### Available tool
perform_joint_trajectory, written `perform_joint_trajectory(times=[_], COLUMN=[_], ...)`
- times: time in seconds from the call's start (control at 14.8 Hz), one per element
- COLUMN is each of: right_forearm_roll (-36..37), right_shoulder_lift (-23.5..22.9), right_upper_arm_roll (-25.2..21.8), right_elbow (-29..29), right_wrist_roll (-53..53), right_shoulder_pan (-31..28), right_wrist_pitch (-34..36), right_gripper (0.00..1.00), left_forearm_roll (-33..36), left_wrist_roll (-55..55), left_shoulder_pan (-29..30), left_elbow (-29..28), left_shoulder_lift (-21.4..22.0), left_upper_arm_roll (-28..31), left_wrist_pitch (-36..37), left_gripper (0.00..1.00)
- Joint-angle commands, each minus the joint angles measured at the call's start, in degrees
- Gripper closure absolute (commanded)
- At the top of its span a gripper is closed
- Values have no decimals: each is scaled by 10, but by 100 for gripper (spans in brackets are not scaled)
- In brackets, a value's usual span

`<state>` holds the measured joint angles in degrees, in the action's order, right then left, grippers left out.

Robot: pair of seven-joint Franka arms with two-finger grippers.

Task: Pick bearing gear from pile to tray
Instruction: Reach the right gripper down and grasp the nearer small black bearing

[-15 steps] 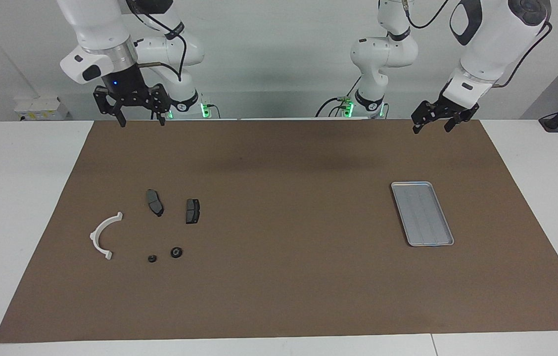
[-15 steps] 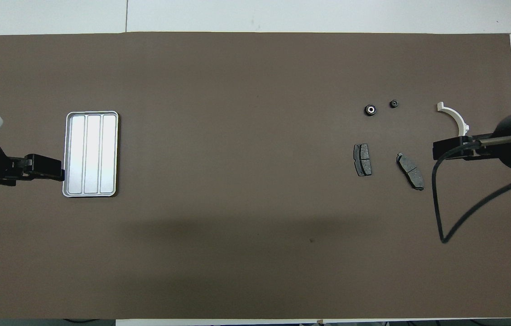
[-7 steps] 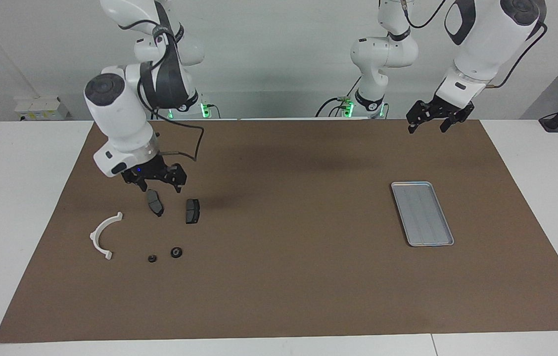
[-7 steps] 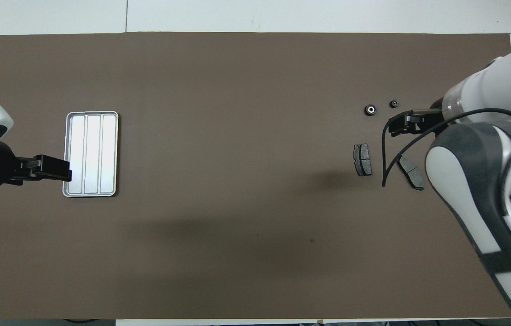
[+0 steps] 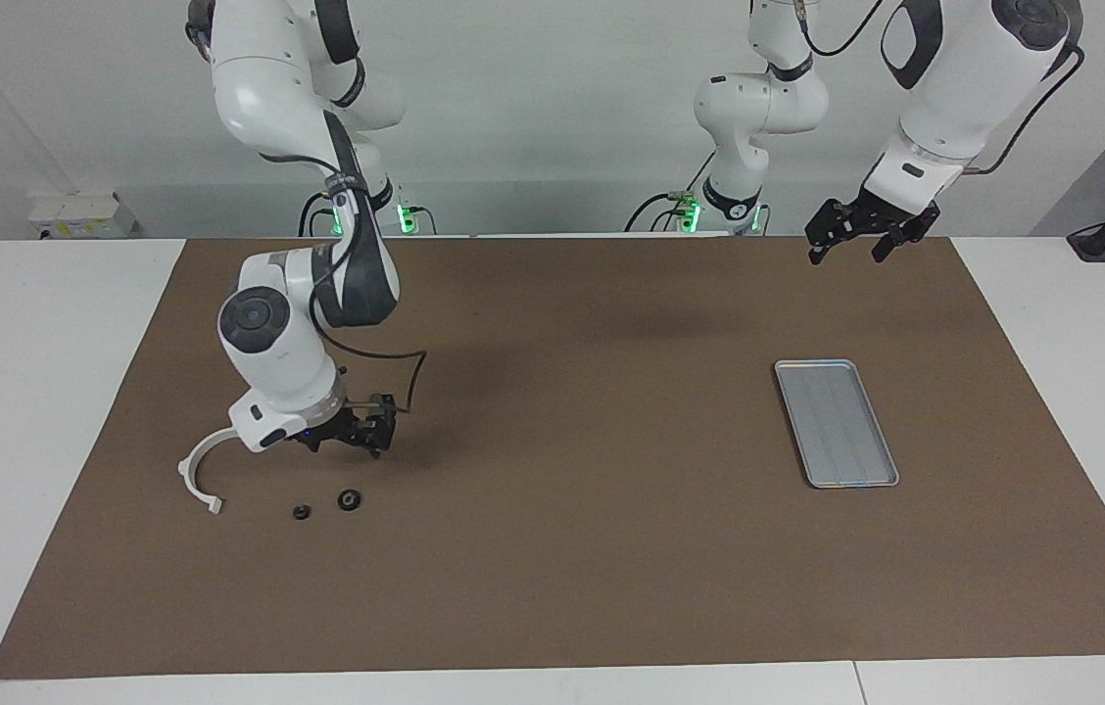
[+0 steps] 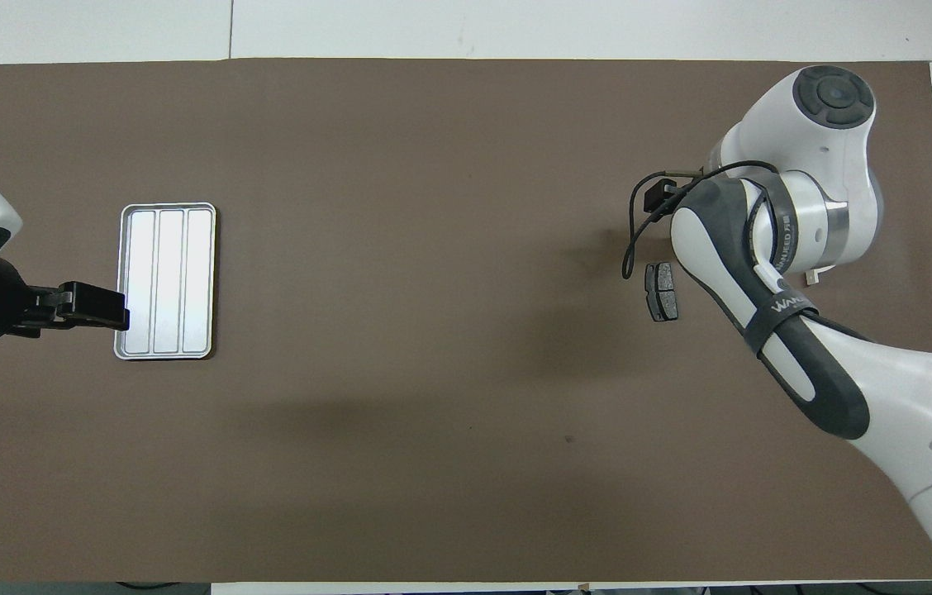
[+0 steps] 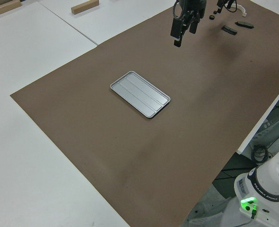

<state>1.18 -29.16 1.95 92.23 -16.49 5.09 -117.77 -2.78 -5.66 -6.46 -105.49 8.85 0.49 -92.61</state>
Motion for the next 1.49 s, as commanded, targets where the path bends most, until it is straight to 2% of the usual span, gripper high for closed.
perform_joint_trajectory(times=[0.0,0.14,0.27,0.68,0.95,1.15,1.42], right_forearm_roll=[24,49,55,51,49,44,44], right_shoulder_lift=[-62,-78,-89,-91,-90,-90,-90], right_upper_arm_roll=[1,1,1,1,1,2,2], right_elbow=[-54,-56,-73,-74,-69,-67,-57], right_wrist_roll=[-28,-29,-28,-34,-48,-50,-64], right_shoulder_pan=[0,0,0,-2,-3,-3,-3], right_wrist_pitch=[-4,-36,-37,-41,-86,-87,-91], right_gripper=[0,0,0,4,6,18,22], left_forearm_roll=[9,9,9,9,9,9,9], left_wrist_roll=[-5,-6,-4,-4,-6,-5,-7], left_shoulder_pan=[-8,-8,-8,-8,-8,-8,-8], left_elbow=[-21,-22,-22,-24,-24,-29,-29], left_shoulder_lift=[17,17,17,18,18,19,19], left_upper_arm_roll=[3,2,2,2,2,2,2], left_wrist_pitch=[-13,-15,-15,-16,-20,-24,-31], left_gripper=[0,0,0,0,0,1,1])
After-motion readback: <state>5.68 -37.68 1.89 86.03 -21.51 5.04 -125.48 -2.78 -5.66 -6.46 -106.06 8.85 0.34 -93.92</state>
